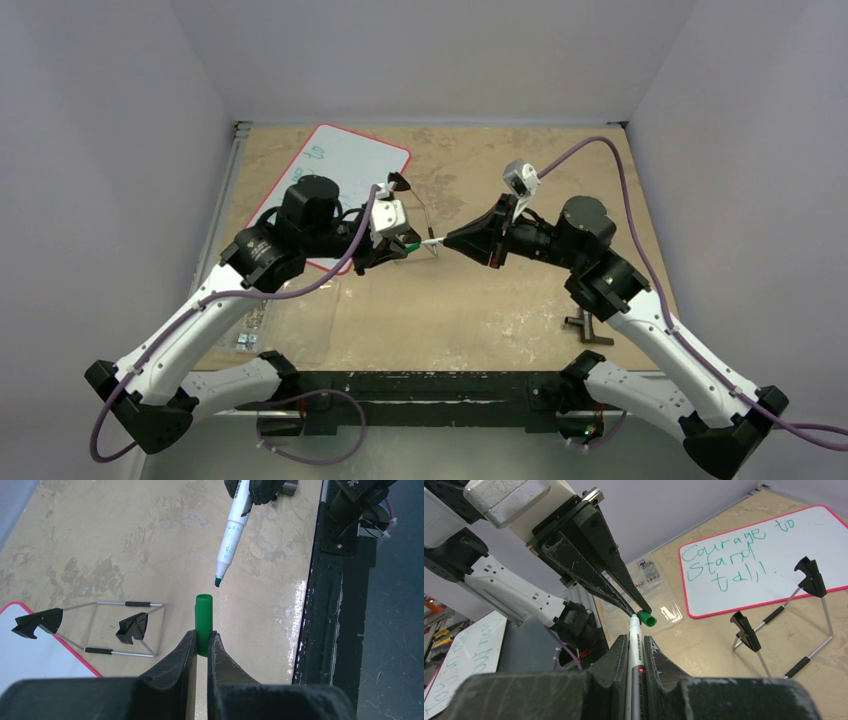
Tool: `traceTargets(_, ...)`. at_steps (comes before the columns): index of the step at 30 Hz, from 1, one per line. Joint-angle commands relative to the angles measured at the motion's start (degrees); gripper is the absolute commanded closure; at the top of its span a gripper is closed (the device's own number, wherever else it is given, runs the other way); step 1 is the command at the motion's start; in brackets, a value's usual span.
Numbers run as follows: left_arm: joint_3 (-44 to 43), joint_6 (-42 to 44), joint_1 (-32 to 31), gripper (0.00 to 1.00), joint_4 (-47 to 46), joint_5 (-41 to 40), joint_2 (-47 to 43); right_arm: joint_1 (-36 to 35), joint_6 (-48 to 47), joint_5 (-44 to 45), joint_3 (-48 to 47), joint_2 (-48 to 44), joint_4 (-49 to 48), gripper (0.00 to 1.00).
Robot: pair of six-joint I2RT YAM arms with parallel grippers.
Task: Write a sentence on the whiteboard
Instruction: Insert the whiteboard marker without the cap into the pen cap.
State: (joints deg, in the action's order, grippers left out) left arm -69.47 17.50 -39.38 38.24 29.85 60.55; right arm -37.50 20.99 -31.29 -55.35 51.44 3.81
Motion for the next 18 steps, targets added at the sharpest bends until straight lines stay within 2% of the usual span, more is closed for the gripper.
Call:
traceTargets(1,0.48,-0.52,0.42,1.0,-2.81,1.53,-1.48,0.13,0.12,-1.0,0.22,0.44,-2.24,1.0)
traceTargets(18,1.4,-0.61,0.69,1.0,-3.62,1.64,-2.69,0.28,0.47,0.4,0.59,2.52,-2.99,1.0)
